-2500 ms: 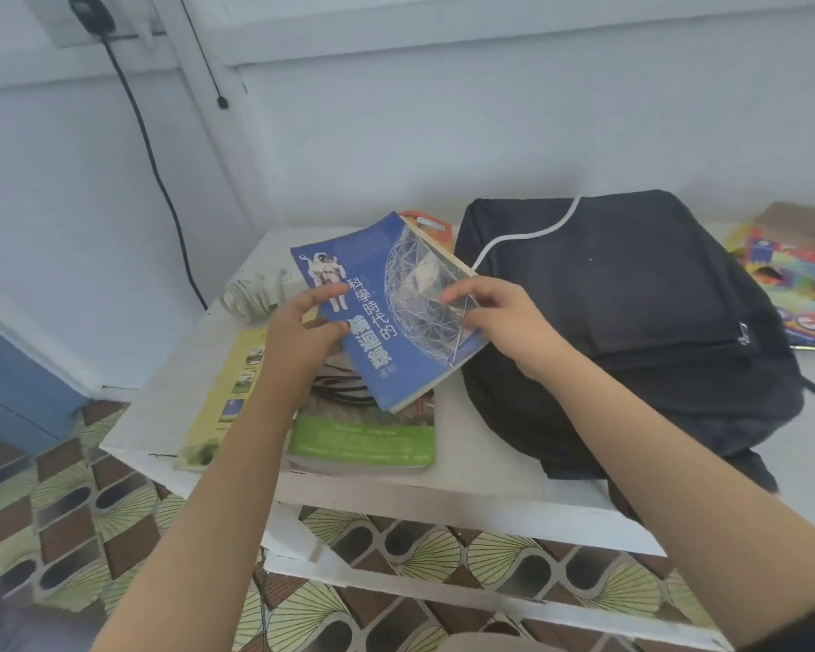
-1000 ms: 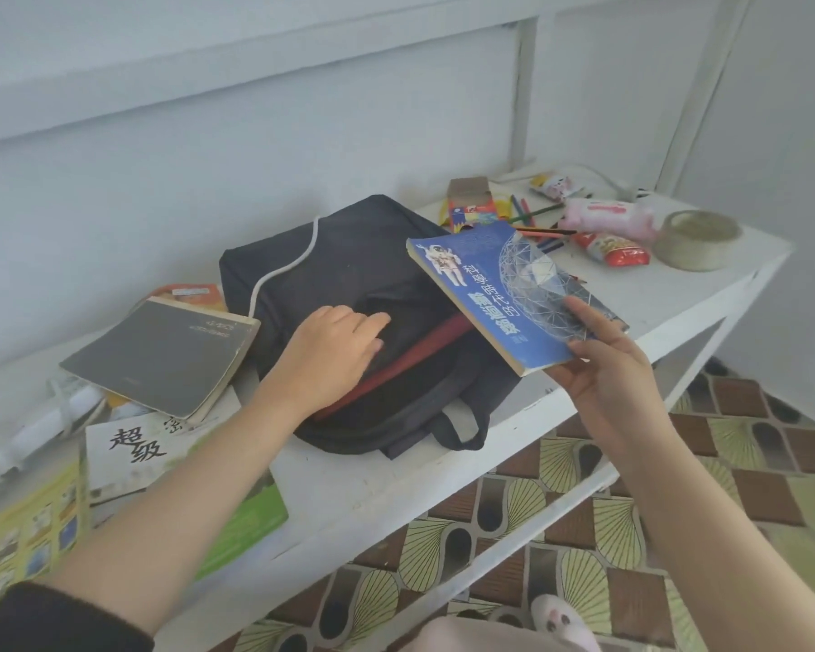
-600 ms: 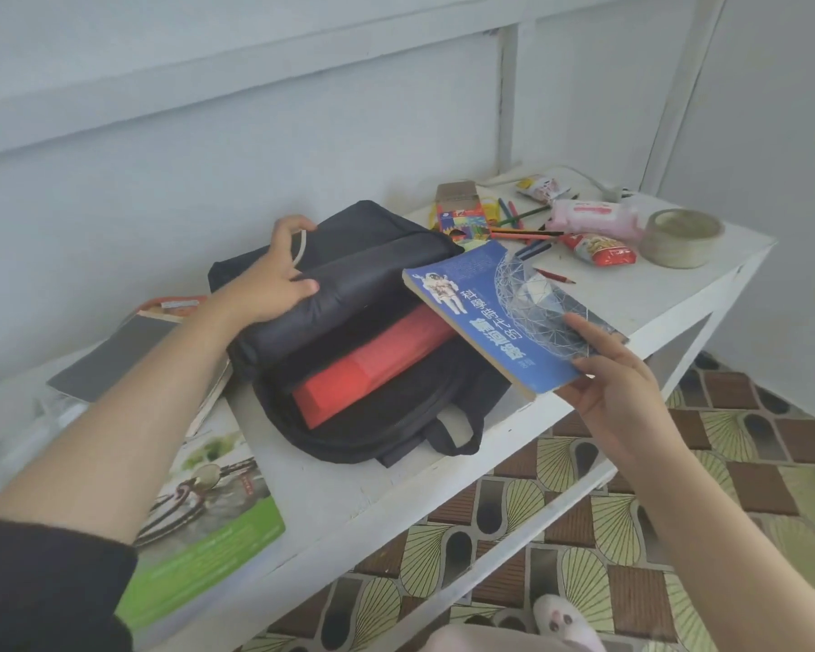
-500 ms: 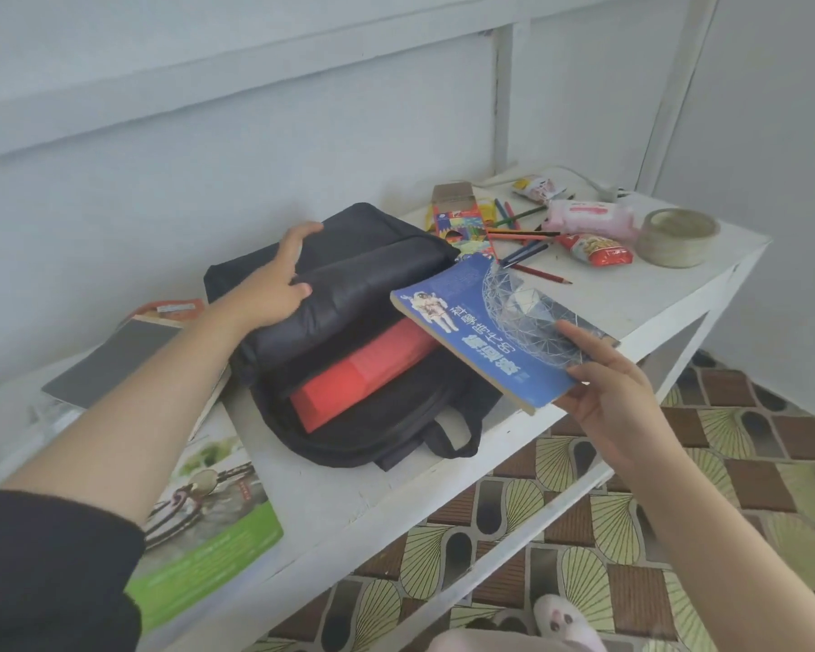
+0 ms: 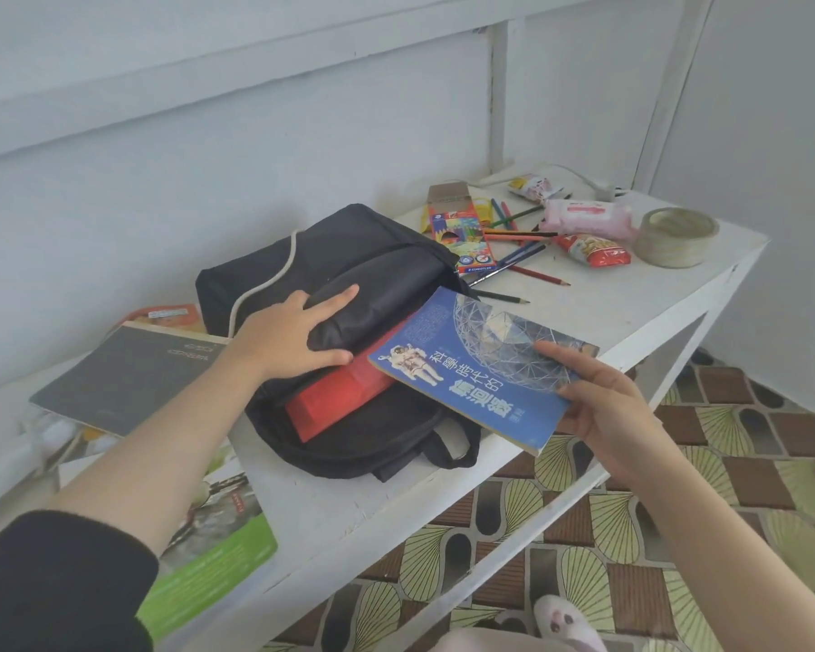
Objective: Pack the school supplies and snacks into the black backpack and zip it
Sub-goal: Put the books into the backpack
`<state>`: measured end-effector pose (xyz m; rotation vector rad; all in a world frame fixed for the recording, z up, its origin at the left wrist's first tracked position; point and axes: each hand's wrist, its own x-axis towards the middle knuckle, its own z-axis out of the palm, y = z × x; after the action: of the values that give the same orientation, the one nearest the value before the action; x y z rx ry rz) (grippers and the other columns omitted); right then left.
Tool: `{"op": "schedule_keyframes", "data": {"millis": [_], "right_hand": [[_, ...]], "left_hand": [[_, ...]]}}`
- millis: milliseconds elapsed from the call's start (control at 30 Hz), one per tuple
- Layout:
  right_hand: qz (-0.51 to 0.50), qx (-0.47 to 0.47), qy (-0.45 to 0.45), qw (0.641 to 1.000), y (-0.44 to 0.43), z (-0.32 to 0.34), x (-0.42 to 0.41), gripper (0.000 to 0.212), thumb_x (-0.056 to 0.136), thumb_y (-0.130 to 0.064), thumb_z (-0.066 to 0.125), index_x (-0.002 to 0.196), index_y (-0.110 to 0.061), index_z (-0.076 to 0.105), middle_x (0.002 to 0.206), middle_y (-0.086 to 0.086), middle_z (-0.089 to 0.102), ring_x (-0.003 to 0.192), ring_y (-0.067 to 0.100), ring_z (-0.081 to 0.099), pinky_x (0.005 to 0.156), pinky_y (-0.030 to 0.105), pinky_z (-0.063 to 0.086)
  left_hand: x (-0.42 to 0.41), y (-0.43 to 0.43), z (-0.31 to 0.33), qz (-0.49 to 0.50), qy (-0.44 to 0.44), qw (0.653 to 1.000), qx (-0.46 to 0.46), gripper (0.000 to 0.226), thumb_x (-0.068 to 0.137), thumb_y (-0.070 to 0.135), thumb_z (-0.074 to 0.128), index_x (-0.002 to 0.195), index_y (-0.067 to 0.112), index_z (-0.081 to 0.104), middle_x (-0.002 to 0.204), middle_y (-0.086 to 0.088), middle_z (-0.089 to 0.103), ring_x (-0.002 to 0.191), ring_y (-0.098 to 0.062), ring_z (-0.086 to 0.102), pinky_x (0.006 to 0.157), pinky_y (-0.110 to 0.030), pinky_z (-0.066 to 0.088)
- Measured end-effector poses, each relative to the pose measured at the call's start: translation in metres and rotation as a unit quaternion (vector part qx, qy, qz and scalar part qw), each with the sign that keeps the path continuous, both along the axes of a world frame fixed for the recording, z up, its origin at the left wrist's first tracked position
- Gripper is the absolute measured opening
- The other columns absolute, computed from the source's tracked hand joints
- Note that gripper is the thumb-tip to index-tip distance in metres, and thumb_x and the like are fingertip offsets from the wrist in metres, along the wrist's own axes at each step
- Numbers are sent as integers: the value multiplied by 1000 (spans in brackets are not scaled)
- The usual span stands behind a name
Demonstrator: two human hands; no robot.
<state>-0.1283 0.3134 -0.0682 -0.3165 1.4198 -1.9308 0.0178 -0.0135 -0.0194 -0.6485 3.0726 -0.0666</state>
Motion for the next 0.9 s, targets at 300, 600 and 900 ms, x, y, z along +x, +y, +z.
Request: {"op": "schedule_keyframes", "data": {"millis": [300, 600, 900], "right_hand": [[62, 11, 33, 997, -9, 11, -6, 48, 91, 14, 32, 115, -12, 64, 108, 10, 69, 85, 25, 70, 68, 38, 60], [109, -8, 14, 994, -63, 46, -12, 43, 92, 13, 32, 118, -5, 61, 116, 12, 63, 88, 22, 69, 67, 33, 60], [133, -8, -16, 991, -153, 44, -4, 55, 89, 16, 41, 139, -9, 40, 134, 21, 48, 115, 33, 58, 88, 36, 54]], "left_hand": [[-8, -2, 49, -34, 69, 997, -15, 76, 81, 33, 67, 136, 57, 20, 82, -3, 45, 79, -20, 48, 67, -31, 35], [-4, 3, 86, -51, 132, 983, -121, 69, 85, 15, 58, 137, 51, 30, 81, -6, 39, 69, -28, 47, 61, -33, 35], [-1, 2, 87, -43, 131, 979, -149, 69, 85, 14, 56, 138, 50, 30, 82, -5, 36, 66, -28, 45, 59, -32, 35]]}}
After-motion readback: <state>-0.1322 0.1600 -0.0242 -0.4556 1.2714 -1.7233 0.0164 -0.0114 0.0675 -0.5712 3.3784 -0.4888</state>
